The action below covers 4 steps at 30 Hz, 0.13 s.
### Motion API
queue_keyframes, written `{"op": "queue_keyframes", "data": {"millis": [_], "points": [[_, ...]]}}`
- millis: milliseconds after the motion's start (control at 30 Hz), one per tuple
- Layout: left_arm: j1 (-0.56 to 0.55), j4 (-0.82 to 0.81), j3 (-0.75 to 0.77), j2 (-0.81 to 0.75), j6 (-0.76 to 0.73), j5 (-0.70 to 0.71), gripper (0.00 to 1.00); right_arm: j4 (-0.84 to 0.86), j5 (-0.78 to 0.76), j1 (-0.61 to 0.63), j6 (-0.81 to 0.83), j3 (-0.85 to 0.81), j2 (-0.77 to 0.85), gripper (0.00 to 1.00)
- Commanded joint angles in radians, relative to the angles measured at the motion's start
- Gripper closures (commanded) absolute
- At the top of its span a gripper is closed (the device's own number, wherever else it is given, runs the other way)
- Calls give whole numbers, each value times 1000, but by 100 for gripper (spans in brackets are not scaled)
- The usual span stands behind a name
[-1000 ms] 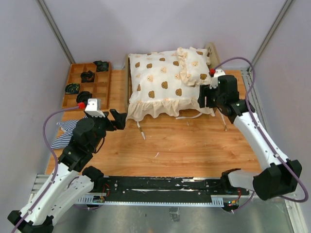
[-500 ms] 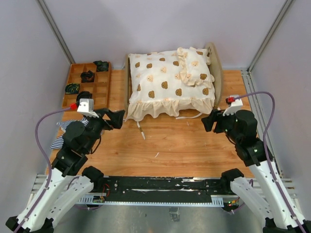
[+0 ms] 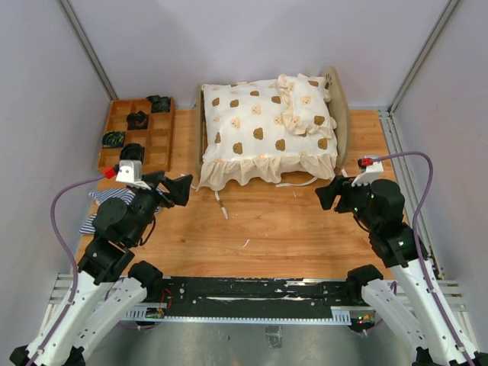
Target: Set up the pet bed
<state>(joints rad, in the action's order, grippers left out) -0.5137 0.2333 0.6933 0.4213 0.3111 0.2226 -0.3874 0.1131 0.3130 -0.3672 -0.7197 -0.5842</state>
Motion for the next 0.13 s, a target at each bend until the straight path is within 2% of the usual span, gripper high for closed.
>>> {"op": "queue_keyframes", "data": {"millis": [0, 100], "points": [[4, -26, -10, -4, -17, 8, 1, 28, 14, 9, -19, 10, 6, 33], [4, -18, -7, 0, -26, 2, 1, 28, 15, 9, -21, 13, 10, 33]]}}
